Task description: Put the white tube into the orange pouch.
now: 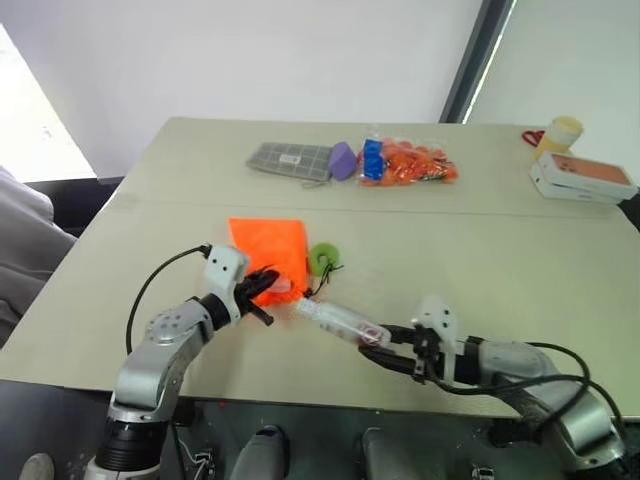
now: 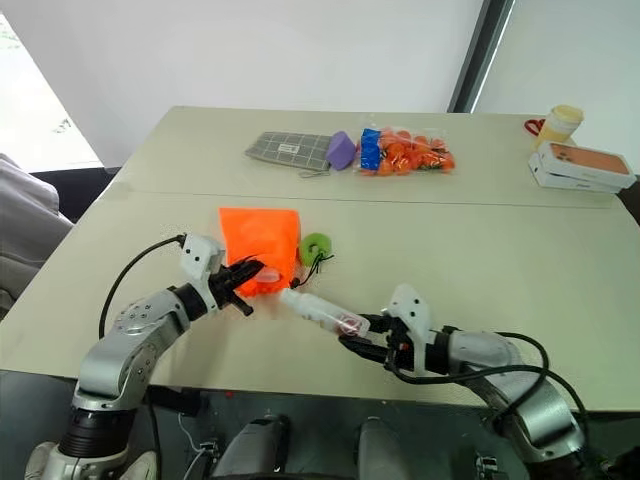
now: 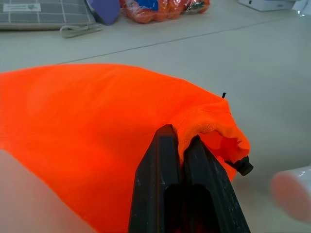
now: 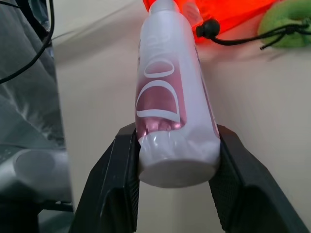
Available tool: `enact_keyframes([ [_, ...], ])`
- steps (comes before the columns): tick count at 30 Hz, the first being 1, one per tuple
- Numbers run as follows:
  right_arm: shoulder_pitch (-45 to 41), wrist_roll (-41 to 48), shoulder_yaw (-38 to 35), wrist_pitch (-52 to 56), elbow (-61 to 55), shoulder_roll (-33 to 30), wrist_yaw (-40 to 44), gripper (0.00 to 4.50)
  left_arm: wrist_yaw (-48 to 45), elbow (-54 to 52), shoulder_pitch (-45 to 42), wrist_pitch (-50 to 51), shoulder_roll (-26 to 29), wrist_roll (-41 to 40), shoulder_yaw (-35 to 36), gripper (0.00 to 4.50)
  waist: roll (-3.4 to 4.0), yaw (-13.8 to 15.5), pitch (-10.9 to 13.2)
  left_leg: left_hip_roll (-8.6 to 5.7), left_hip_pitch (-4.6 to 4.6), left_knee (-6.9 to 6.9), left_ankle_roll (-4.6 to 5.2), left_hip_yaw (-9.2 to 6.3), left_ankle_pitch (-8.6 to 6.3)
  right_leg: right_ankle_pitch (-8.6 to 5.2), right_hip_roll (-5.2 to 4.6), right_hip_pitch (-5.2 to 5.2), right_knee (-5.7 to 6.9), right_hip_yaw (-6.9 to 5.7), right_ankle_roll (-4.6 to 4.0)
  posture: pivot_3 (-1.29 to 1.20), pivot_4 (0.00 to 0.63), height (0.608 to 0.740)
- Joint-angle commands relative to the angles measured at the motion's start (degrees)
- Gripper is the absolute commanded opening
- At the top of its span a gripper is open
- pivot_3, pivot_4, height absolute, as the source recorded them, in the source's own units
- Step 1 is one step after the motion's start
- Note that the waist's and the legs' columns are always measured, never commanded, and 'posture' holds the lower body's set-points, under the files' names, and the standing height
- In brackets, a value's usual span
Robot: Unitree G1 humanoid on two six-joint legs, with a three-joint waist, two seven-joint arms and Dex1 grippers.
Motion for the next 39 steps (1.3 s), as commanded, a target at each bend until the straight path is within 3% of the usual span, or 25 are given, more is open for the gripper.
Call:
enact_keyframes([
  [1, -2.9, -1.2, 2.4, 0.5, -0.2, 2.8, -2.3, 1.79, -0.3, -2.6, -0.7, 0.8, 0.8, -2.1, 1.1, 0.00, -0.01, 0.0, 0.0, 0.00, -0.01, -0.03, 0.00, 0.00, 0.00, -0.02, 0.00, -0.01, -0.01, 0.00, 0.03, 0.00, 0.150, 0.724],
  [10, -6.3, -3.4, 5.1, 2.7, 1.9, 11.3, -9.5, 1.79, -0.3, -4.2, -0.6, 2.2, 2.4, -4.5, 1.2, 0.00, -0.04, -0.1, 0.0, 0.00, 0.01, -0.10, 0.00, -0.01, 0.00, -0.04, 0.02, -0.03, -0.01, 0.00, 0.08, 0.00, 0.150, 0.724],
  [18, -10.8, -3.9, 3.3, 5.5, 5.0, 19.9, -17.7, 1.79, -4.4, -5.6, -0.8, 4.2, 7.3, -6.6, 0.9, 0.00, -0.03, -0.2, 0.0, 0.01, 0.02, -0.13, 0.00, -0.08, 0.00, 0.00, 0.06, -0.09, 0.02, -0.01, 0.01, 0.00, 0.150, 0.724],
  [30, -22.1, -9.2, 7.1, 9.9, 13.7, 27.0, -24.5, 1.79, -6.9, -9.5, -2.9, 9.5, 10.1, -11.9, -0.9, 0.00, -0.02, -0.4, 0.0, 0.01, 0.01, -0.16, 0.01, -0.09, 0.01, 0.00, 0.07, -0.14, 0.06, 0.00, 0.01, 0.00, 0.150, 0.724],
  [39, -29.3, -15.3, 13.4, 7.6, 19.1, 27.6, -21.7, 1.79, -6.8, -8.9, -1.7, 7.9, 10.6, -10.8, -2.3, 0.00, -0.01, -0.4, 0.0, 0.01, 0.00, -0.19, 0.01, -0.09, 0.02, 0.00, 0.09, -0.16, 0.06, -0.01, 0.02, 0.00, 0.150, 0.724],
])
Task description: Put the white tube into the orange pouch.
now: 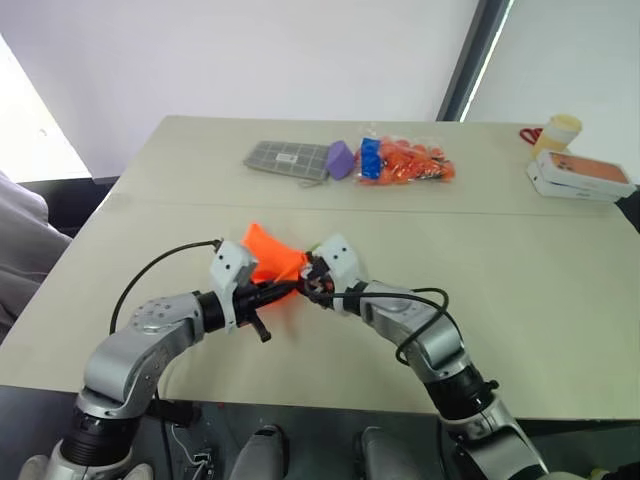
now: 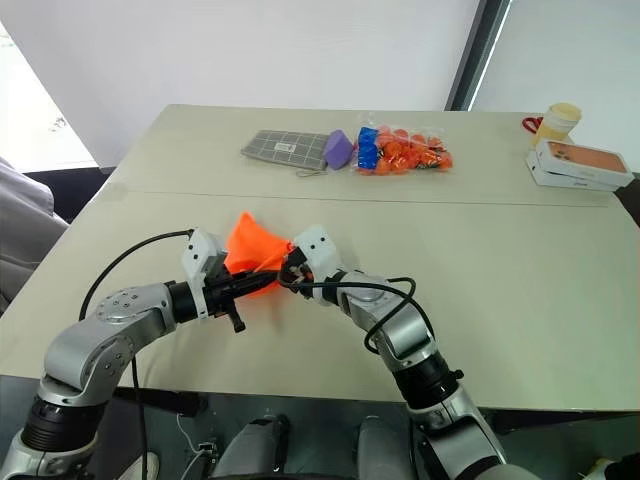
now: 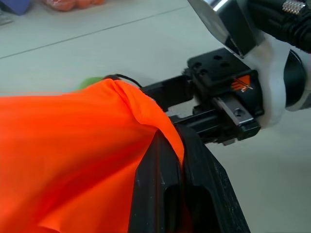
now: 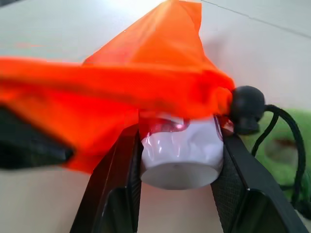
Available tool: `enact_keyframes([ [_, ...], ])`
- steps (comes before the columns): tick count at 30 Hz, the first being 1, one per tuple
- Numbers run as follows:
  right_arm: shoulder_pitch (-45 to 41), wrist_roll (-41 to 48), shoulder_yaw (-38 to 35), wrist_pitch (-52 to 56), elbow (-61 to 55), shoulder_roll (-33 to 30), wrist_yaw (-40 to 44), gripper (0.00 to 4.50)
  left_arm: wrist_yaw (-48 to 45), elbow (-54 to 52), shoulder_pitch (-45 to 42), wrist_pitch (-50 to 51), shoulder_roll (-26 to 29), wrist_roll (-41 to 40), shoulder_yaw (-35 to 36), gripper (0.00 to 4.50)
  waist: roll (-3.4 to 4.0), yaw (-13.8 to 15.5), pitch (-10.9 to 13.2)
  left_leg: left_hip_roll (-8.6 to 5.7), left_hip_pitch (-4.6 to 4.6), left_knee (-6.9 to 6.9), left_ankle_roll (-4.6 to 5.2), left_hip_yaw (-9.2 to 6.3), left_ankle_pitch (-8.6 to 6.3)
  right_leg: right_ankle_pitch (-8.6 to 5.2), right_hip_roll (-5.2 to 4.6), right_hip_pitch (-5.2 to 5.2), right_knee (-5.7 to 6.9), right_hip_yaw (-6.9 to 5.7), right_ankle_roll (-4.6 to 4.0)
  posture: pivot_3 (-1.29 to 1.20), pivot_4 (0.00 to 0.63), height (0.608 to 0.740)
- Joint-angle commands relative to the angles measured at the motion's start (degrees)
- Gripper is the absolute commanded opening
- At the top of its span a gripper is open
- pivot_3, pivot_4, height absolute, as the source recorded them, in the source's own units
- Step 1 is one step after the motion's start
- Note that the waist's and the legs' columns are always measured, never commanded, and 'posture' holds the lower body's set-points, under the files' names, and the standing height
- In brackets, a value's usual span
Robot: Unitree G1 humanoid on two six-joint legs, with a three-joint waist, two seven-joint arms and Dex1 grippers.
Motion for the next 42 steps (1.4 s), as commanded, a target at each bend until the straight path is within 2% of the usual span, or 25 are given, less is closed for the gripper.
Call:
enact_keyframes([
  [1, -1.3, 0.2, 0.1, -1.4, -1.7, 0.3, 2.6, 1.79, -0.2, -1.9, 0.7, -1.9, 0.5, 0.5, -0.1, 0.00, 0.00, 0.0, 0.0, 0.00, 0.00, 0.00, 0.00, 0.00, 0.00, 0.00, 0.00, 0.00, 0.00, 0.00, 0.00, 0.00, 0.150, 0.724],
  [4, -0.5, 0.3, -0.1, -0.5, -3.7, -1.2, 4.3, 2.81, 0.1, -1.5, 1.9, -2.7, 0.6, 0.9, 0.0, 0.00, 0.00, 0.0, 0.0, 0.00, 0.00, 0.00, 0.00, 0.00, 0.00, 0.00, 0.00, 0.00, 0.00, 0.00, 0.00, 0.00, 0.150, 0.724],
  [7, 0.9, 0.6, -0.5, 0.3, -6.3, -2.9, 5.5, 4.30, 0.1, -1.2, 2.9, -3.5, 0.8, 1.4, -0.1, 0.00, 0.00, 0.0, 0.0, 0.00, 0.00, 0.00, 0.00, -0.01, 0.00, 0.00, 0.00, 0.00, 0.00, 0.00, 0.00, 0.00, 0.150, 0.724],
  [8, 1.7, 0.9, -1.0, 0.6, -7.9, -3.9, 6.0, 4.46, 0.2, -1.0, 3.4, -3.7, 0.9, 1.6, 0.0, 0.00, 0.01, 0.0, 0.0, 0.00, 0.00, 0.00, 0.00, -0.01, 0.00, 0.00, 0.00, 0.00, 0.00, 0.00, -0.01, 0.00, 0.150, 0.724],
  [12, 3.8, 2.3, -2.4, 1.9, -12.4, -6.6, 8.0, 4.46, 0.2, -0.6, 4.7, -4.4, 1.0, 1.8, 0.3, 0.00, 0.01, 0.1, 0.0, 0.00, -0.01, -0.01, 0.00, -0.01, 0.00, -0.01, -0.02, 0.00, -0.02, 0.00, 0.00, 0.00, 0.150, 0.724],
  [15, 6.7, 4.5, -5.1, 2.8, -17.0, -11.0, 11.2, 4.46, 0.1, 1.1, 6.2, -5.8, 0.9, 2.7, 0.5, 0.00, 0.02, 0.2, 0.0, 0.00, 0.00, -0.01, -0.01, -0.01, -0.01, -0.01, -0.04, 0.00, -0.02, 0.00, -0.01, 0.00, 0.150, 0.724],
  [23, 10.0, 6.9, -8.3, 2.4, -18.4, -14.5, 13.4, 4.46, 0.5, 6.1, 7.4, -7.6, -0.2, 1.2, 5.3, 0.00, 0.00, 0.2, 0.0, 0.01, -0.01, -0.02, -0.02, -0.03, -0.02, -0.02, -0.07, -0.01, -0.08, -0.01, -0.02, 0.00, 0.150, 0.724],
  [26, 10.8, 7.3, -9.0, 1.6, -17.5, -14.5, 13.7, 3.72, -0.5, 7.9, 7.8, -8.1, 0.0, 0.8, 7.1, 0.00, 0.01, 0.2, 0.0, 0.00, -0.03, -0.03, -0.02, -0.02, -0.02, -0.02, -0.08, 0.00, -0.11, 0.00, -0.02, 0.00, 0.150, 0.724],
  [27, 10.8, 7.3, -9.2, 1.2, -17.2, -14.1, 13.4, 3.11, -0.8, 8.6, 7.9, -8.4, 0.1, 0.8, 7.7, 0.00, 0.00, 0.1, 0.0, 0.00, -0.03, -0.02, -0.02, -0.02, -0.02, -0.02, -0.09, -0.01, -0.13, -0.01, -0.02, 0.00, 0.150, 0.724],
  [29, 10.4, 6.9, -9.6, 0.8, -16.2, -13.4, 12.4, 2.21, -1.2, 9.8, 8.0, -9.0, 0.5, 0.9, 8.7, 0.00, 0.00, 0.2, 0.0, 0.00, -0.04, -0.03, -0.03, -0.02, -0.02, -0.02, -0.09, -0.02, -0.13, -0.01, -0.02, 0.00, 0.150, 0.724],
  [33, 9.1, 5.1, -10.7, -0.8, -13.5, -12.6, 10.1, 0.11, -1.8, 11.4, 7.7, -9.6, 1.2, 0.9, 10.0, 0.00, 0.00, 0.2, 0.0, 0.01, -0.03, -0.03, -0.04, -0.04, -0.03, -0.02, -0.10, -0.18, -0.14, -0.01, -0.03, 0.00, 0.150, 0.724],
  [40, 5.7, 4.7, -13.4, -2.5, -6.1, -10.9, 7.7, 0.05, -1.9, 11.5, 7.2, -10.0, 1.4, 1.3, 9.9, 0.00, 0.01, 0.2, 0.0, 0.00, -0.05, -0.06, -0.04, -0.04, -0.03, -0.02, -0.13, -0.21, -0.18, -0.01, -0.03, 0.00, 0.150, 0.724],
  [42, 4.5, 5.5, -14.2, -2.0, -4.1, -10.1, 7.6, 0.59, -1.9, 10.8, 7.3, -9.9, 1.1, 1.0, 9.7, 0.00, 0.02, 0.1, 0.0, 0.00, -0.05, -0.07, -0.04, -0.04, -0.03, -0.02, -0.12, -0.22, -0.17, -0.01, -0.04, 0.00, 0.150, 0.724],
])
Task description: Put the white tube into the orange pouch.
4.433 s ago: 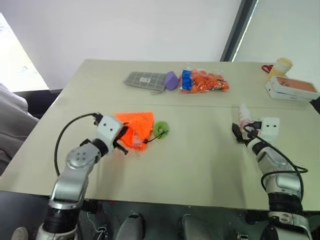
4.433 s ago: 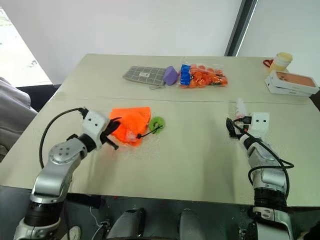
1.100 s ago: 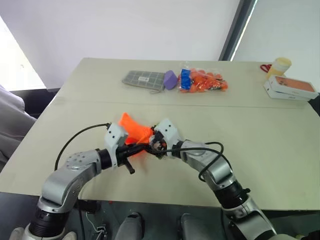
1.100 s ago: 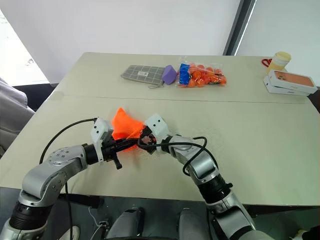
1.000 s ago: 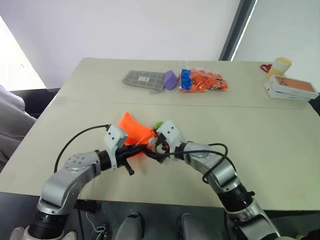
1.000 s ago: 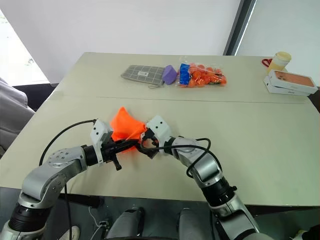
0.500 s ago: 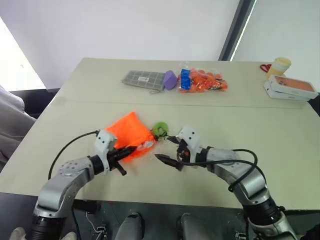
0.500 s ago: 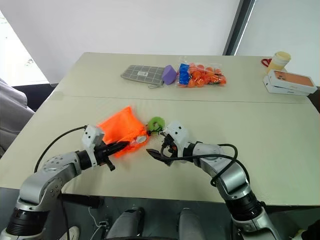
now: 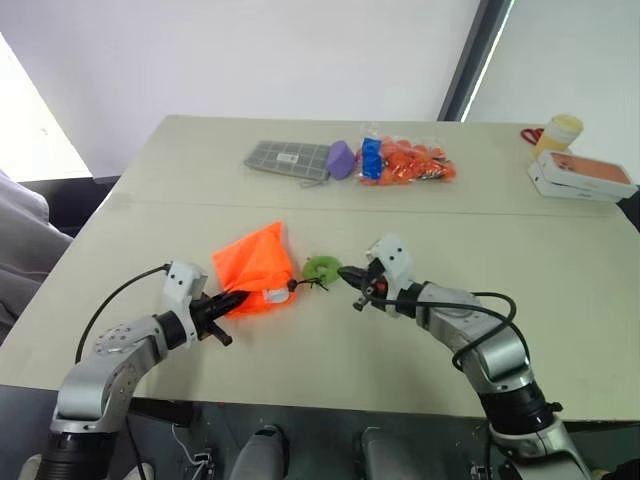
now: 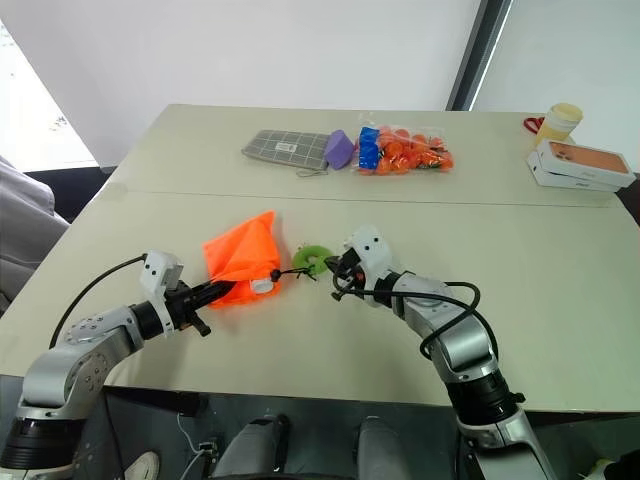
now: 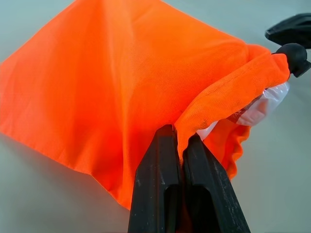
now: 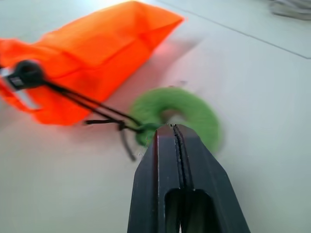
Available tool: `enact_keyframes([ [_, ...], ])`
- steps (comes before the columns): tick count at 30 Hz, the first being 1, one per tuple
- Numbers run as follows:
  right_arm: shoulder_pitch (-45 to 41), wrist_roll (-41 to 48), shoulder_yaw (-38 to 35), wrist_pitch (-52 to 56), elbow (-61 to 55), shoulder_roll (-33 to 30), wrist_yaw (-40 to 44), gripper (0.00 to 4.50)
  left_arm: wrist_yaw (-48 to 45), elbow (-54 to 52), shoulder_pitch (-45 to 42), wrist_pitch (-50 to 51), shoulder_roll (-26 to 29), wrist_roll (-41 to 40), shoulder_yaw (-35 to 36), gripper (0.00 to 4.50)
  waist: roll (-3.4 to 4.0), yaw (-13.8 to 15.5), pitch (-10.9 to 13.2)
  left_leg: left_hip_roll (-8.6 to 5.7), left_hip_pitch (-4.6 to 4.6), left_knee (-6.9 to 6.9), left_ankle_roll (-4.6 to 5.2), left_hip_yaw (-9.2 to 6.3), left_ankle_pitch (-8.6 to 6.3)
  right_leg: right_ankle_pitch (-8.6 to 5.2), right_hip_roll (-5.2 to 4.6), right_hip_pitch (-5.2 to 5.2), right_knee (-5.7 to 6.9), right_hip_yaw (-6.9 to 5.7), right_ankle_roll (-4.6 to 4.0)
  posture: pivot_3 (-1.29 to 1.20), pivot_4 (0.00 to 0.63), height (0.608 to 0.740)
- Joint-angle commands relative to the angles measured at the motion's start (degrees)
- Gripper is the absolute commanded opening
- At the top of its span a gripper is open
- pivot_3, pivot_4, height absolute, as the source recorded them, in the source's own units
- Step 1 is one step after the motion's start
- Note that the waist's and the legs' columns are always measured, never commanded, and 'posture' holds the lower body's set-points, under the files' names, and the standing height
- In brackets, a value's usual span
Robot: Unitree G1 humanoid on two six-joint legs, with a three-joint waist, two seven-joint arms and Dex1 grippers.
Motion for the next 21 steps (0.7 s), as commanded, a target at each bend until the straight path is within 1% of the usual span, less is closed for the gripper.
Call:
enact_keyframes([
  [1, -2.6, 0.7, -1.9, -0.8, 1.9, 1.4, -0.4, 0.89, -0.2, -1.9, -0.6, -0.7, 0.0, -1.2, 1.1, 0.00, 0.00, 0.0, 0.0, 0.00, 0.00, 0.00, 0.00, 0.00, 0.00, 0.00, 0.01, 0.01, 0.01, 0.00, 0.00, 0.00, 0.150, 0.724],
  [2, -3.0, 0.4, -2.0, -1.0, 2.6, 1.8, -0.8, 1.49, -0.7, -2.3, -0.4, -0.4, -0.2, -1.9, 1.3, 0.00, 0.00, 0.0, 0.0, 0.00, 0.00, 0.00, 0.01, 0.00, 0.00, 0.00, 0.01, 0.00, 0.01, 0.00, 0.00, 0.00, 0.150, 0.724],
  [5, -4.8, 0.9, -3.1, 0.2, 5.5, 4.2, -2.5, 2.94, -0.8, -3.5, 0.0, 0.0, -0.3, -3.0, 1.4, 0.88, 0.01, -0.1, 0.0, 0.00, 0.00, -0.01, 0.01, 0.00, 0.01, 0.00, 0.01, 0.01, 0.01, 0.00, 0.00, 0.00, 0.150, 0.724],
  [8, -7.1, 1.0, -3.5, 1.7, 9.3, 6.3, -3.5, 2.96, -0.5, -4.3, 0.3, 0.1, -0.3, -3.0, 0.8, 2.37, 0.01, -0.1, 0.0, 0.00, -0.01, -0.01, 0.01, 0.00, 0.01, 0.01, 0.01, 0.01, 0.01, 0.01, 0.00, 0.00, 0.150, 0.724],
  [12, -9.5, 0.6, -3.2, 3.2, 13.8, 8.5, -4.1, 2.96, -0.4, -4.9, 0.5, 0.1, -0.3, -3.0, 0.4, 2.37, 0.03, -0.1, 0.0, 0.00, 0.00, -0.01, 0.01, 0.00, 0.01, 0.01, 0.02, -0.01, 0.02, 0.01, -0.01, 0.00, 0.150, 0.724],
  [16, -10.8, -2.0, -1.2, 2.6, 17.9, 8.7, -4.3, 2.96, -0.4, -5.6, 0.7, -0.2, -0.5, -3.7, 1.0, 2.37, 0.03, 0.0, 0.0, -0.01, 0.00, -0.02, 0.01, 0.01, 0.01, 0.01, 0.02, -0.01, 0.02, 0.00, 0.00, 0.00, 0.150, 0.724],
  [18, -11.0, -4.7, 1.2, 0.8, 19.2, 7.7, -3.9, 2.96, -0.3, -5.9, 0.9, -0.2, -0.5, -4.2, 1.6, 2.37, 0.03, -0.1, 0.0, -0.01, 0.00, -0.02, 0.01, 0.01, 0.01, 0.01, 0.02, -0.01, 0.02, 0.00, 0.00, 0.00, 0.150, 0.724],
  [20, -10.8, -5.3, 1.6, 0.1, 19.2, 7.3, -3.2, 2.45, -0.2, -6.0, 1.0, -0.4, -0.4, -4.2, 1.8, 2.43, 0.03, -0.2, 0.0, -0.01, 0.01, -0.02, 0.01, 0.01, 0.01, 0.01, 0.02, -0.01, 0.02, 0.00, -0.01, 0.00, 0.150, 0.724],
  [21, -10.6, -5.2, 1.4, 0.0, 19.0, 7.4, -3.1, 2.11, -0.1, -6.0, 1.0, -0.5, -0.4, -4.2, 1.9, 2.43, 0.03, -0.2, 0.0, -0.01, 0.01, -0.01, 0.01, 0.01, 0.01, 0.01, 0.03, 0.00, 0.02, 0.00, -0.01, 0.00, 0.150, 0.724],
])
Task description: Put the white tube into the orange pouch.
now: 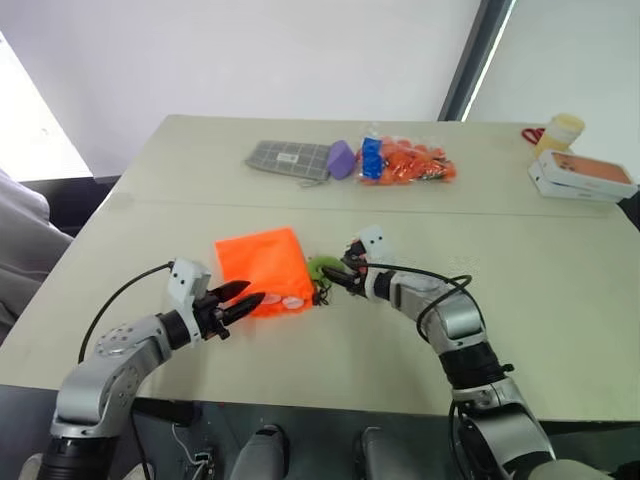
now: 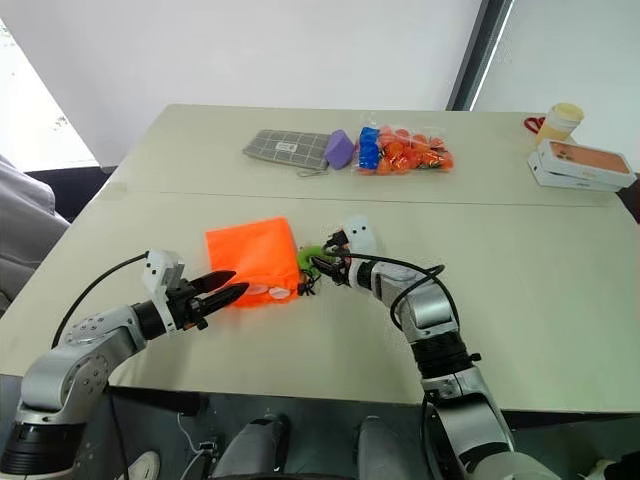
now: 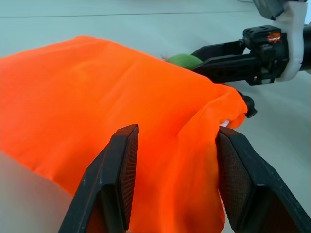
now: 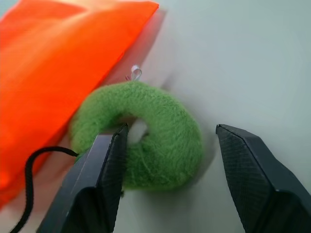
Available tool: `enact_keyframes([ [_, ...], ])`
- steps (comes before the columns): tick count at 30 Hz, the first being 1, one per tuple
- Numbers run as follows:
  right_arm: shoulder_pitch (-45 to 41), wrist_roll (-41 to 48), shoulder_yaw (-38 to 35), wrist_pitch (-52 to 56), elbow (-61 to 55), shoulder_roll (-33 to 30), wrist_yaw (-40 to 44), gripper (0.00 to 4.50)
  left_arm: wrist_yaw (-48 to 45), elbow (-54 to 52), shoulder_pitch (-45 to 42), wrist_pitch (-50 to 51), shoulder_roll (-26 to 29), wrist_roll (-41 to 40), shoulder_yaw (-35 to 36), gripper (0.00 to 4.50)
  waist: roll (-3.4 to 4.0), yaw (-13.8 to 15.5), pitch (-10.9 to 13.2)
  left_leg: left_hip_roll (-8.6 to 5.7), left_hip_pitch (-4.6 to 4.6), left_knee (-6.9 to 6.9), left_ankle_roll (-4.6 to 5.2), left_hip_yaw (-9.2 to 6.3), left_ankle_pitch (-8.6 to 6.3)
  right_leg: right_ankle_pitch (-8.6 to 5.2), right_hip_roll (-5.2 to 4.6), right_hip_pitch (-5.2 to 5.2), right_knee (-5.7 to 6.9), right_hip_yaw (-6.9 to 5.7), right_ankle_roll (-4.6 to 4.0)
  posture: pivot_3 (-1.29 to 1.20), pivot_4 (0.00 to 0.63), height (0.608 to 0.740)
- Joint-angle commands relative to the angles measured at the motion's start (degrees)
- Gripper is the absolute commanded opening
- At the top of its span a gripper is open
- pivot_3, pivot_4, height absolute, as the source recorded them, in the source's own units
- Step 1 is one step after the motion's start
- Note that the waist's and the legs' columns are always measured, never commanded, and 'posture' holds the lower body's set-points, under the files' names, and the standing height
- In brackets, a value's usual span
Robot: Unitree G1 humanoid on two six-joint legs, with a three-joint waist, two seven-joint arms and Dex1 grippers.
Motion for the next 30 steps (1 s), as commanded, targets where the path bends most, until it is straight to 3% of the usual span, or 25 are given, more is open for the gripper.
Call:
enact_keyframes([
  [1, 0.0, -0.6, -0.1, -1.1, -0.7, -0.3, 0.5, 1.62, 0.3, -1.9, 0.2, -0.9, 0.1, -1.1, 2.0, 2.43, 0.00, 0.0, 0.0, 0.00, 0.00, 0.00, 0.00, 0.00, 0.00, 0.00, 0.00, 0.00, 0.00, 0.00, 0.00, 0.00, 0.150, 0.724],
  [4, 1.0, -0.5, -2.0, -1.3, -2.9, -0.8, -0.1, 0.02, 0.6, -1.8, -0.2, -1.1, -0.2, -1.4, 2.5, 2.43, 0.00, 0.0, 0.0, 0.00, 0.00, 0.00, 0.00, 0.00, 0.00, 0.00, 0.01, 0.00, 0.00, 0.00, 0.00, 0.00, 0.150, 0.724],
  [19, 5.7, 16.8, -19.5, 4.6, -24.5, -0.9, -1.4, 0.02, 0.2, 1.8, -6.3, 1.0, -1.3, -6.0, 4.4, 2.43, 0.11, 0.1, 0.1, 0.02, -0.02, -0.03, 0.00, -0.02, 0.00, 0.00, 0.05, 0.16, 0.04, -0.01, 0.01, 0.00, 0.150, 0.724],
  [23, 4.5, 20.3, -21.1, 5.6, -26.0, -0.1, -2.9, 0.00, -1.1, 2.4, -7.3, 1.3, -1.0, -6.7, 4.0, 4.20, 0.11, 0.1, 0.1, 0.01, -0.02, -0.02, 0.00, -0.01, 0.00, 0.00, 0.02, 0.16, -0.01, 0.00, 0.01, 0.00, 0.150, 0.724],
  [24, 4.3, 21.0, -21.2, 5.7, -26.2, -0.1, -3.2, 0.00, -1.2, 2.5, -7.5, 1.1, -1.0, -6.3, 3.8, 4.47, 0.12, 0.1, 0.1, 0.01, -0.03, -0.02, 0.00, -0.01, 0.00, 0.00, 0.02, 0.15, 0.00, 0.00, 0.01, 0.00, 0.150, 0.724],
  [30, 2.7, 22.6, -20.0, 5.6, -25.7, -0.7, -3.7, 0.00, -2.8, 2.1, -11.3, 3.3, -1.3, -8.0, 1.2, 4.47, 0.12, 0.2, 0.1, 0.01, -0.04, -0.03, 0.00, -0.02, 0.00, -0.01, 0.00, 0.15, -0.05, -0.01, 0.00, 0.00, 0.150, 0.724],
])
